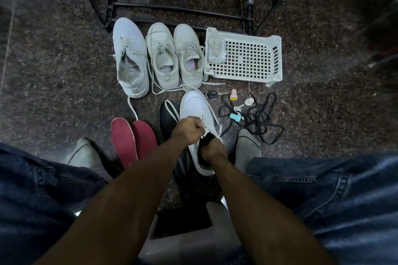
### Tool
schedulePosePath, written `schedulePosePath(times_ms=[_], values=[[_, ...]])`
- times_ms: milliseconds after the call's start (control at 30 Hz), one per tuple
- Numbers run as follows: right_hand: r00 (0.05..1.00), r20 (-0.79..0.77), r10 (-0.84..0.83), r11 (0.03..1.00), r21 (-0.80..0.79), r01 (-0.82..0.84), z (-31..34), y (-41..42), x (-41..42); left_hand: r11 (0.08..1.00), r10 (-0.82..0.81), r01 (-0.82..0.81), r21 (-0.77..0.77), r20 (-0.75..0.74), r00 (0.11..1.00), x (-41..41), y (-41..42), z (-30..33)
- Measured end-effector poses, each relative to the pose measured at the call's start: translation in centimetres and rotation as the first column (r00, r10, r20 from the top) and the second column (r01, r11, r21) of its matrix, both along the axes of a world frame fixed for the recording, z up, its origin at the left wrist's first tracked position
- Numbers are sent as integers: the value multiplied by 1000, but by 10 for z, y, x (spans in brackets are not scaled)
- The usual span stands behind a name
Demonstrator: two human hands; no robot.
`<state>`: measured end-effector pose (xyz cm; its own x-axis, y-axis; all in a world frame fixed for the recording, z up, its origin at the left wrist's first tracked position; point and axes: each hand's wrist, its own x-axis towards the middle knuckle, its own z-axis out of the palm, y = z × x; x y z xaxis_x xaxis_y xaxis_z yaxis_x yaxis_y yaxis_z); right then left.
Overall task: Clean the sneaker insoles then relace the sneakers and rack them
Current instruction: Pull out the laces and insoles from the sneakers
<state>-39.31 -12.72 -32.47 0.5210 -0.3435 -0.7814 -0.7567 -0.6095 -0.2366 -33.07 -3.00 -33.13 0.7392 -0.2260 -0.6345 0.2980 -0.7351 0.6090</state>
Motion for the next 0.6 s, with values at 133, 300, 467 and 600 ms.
schedulePosePath(times_ms=[133, 300, 467, 600], values=[[999, -35, -29, 999, -18, 28, -2, -2, -3, 998, 62, -62, -31, -4, 998, -6, 1, -6], [1000, 8, 23, 1000, -15, -23, 3, -9, -5, 994, 86, -81, -78, 62, 994, -16, 1, -10], [994, 53, -95, 985, 149, 86, 3, -23, -4, 992, 89, -79, -101, 97, 991, -29, 4, -16], [994, 74, -82, 985, 160, 69, 15, -32, 8, 992, 87, -77, -95, 99, 991, -27, 4, -13]])
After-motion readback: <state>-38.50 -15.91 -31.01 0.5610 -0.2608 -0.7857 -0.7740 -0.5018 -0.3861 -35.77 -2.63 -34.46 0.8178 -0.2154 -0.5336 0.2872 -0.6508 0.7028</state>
